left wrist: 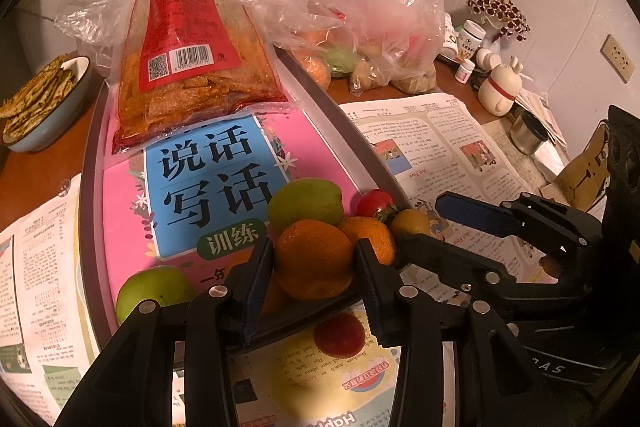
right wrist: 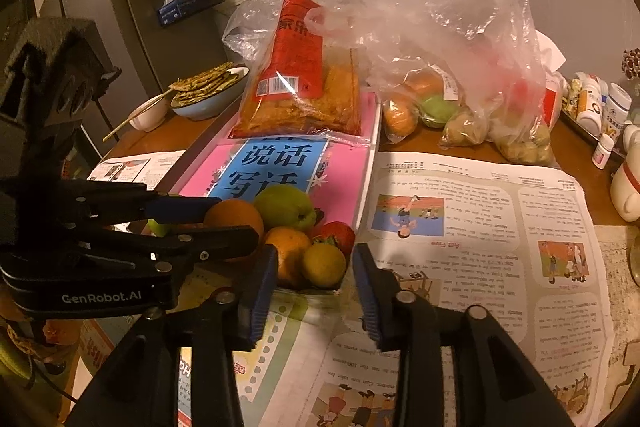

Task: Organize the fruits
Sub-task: 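Release the yellow fruit into the tray with the right tool while the left tool releases the orange tomato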

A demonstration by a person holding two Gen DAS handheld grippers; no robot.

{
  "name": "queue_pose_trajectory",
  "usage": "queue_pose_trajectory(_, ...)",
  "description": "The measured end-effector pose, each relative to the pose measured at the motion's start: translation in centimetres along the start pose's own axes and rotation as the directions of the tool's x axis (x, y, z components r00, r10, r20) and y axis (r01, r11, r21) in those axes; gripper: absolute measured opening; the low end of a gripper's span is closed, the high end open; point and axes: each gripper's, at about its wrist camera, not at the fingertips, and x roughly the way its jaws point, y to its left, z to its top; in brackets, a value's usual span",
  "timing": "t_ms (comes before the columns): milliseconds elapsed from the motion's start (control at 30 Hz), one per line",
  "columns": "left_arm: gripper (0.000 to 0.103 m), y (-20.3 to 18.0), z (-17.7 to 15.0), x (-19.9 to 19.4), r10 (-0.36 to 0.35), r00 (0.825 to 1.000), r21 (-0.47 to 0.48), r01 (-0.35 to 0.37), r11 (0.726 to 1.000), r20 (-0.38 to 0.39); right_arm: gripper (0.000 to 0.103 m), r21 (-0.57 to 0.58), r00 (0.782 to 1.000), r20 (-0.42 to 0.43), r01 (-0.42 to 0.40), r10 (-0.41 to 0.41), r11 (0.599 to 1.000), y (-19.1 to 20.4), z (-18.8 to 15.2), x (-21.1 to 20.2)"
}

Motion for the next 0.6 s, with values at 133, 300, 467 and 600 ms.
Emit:
queue_pose_trajectory(133,0.045,0.0,0.0,0.0,-0.001,1.0,-0.003,0.001,1.0,-0.003,0.043,0.008,1.0,0.006,0.008,-0.008,1.0,-0.2,-0.1,-0.5)
queue_pose_trajectory(300,0.051,0.0,0.0,-0.5,-0.005,1.0,-0.007,0.005,1.0,0.01,0.051,0.017,1.0,0.017,0.012,-0.012,1.0,-0.4,0.0,-1.0)
queue_pose_trajectory(467,0.056,0.1,-0.2,-1.1,0.002,1.0,-0.012,-0.002,1.0,0.021,0.056,0.023,1.0,0.024,0.016,-0.017,1.0,-0.3,-0.1,-1.4)
queue_pose_trajectory(600,0.059,0.2,-0.3,-1.9,0.005,0.999,-0.022,-0.004,1.0,0.039,0.056,0.015,1.0,0.026,0.013,-0.013,1.0,0.0,-0.2,-1.6)
